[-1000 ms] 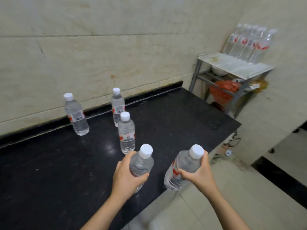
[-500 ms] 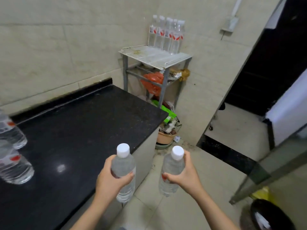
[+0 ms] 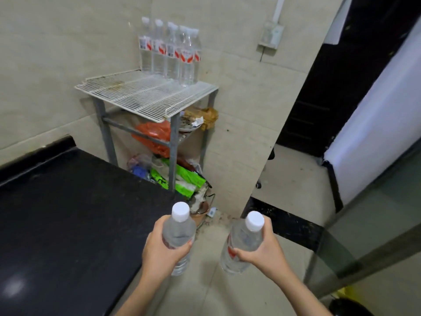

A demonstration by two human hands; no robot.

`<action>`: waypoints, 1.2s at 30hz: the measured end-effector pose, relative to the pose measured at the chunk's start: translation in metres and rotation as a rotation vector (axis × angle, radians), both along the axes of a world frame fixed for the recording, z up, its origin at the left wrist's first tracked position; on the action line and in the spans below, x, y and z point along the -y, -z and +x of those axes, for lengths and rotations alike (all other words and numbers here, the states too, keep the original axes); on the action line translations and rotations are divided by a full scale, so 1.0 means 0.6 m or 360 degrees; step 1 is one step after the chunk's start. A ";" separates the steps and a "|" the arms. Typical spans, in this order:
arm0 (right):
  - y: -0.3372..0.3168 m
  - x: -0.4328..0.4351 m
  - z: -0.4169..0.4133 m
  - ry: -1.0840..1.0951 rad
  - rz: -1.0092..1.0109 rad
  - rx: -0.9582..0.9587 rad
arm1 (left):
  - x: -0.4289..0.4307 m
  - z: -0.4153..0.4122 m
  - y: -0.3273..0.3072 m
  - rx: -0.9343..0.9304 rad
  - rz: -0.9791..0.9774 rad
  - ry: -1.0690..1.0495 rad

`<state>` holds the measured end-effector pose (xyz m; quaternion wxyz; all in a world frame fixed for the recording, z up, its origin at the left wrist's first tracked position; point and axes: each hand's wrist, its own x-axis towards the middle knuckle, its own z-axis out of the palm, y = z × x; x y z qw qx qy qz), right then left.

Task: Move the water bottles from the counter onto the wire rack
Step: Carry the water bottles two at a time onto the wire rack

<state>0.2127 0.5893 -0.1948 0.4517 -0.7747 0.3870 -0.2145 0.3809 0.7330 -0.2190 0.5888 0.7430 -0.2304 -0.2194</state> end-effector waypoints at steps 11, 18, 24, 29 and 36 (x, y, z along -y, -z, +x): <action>0.001 0.265 0.050 0.0144 0.0083 0.0027 | 0.271 0.081 -0.019 0.0079 -0.0014 0.0076; -0.006 0.477 0.132 -0.0162 0.0076 0.0105 | 0.438 0.113 -0.041 0.0102 -0.0178 -0.0160; -0.097 0.624 0.249 -0.0562 0.0086 0.0311 | 0.502 0.153 -0.155 0.0333 -0.0417 -0.0661; -0.192 0.668 0.370 -0.0944 0.0061 0.0550 | 0.489 0.223 -0.261 0.0581 -0.0568 -0.0965; -0.308 0.659 0.570 -0.1226 0.0030 0.0795 | 0.461 0.353 -0.339 0.0743 -0.0694 -0.1109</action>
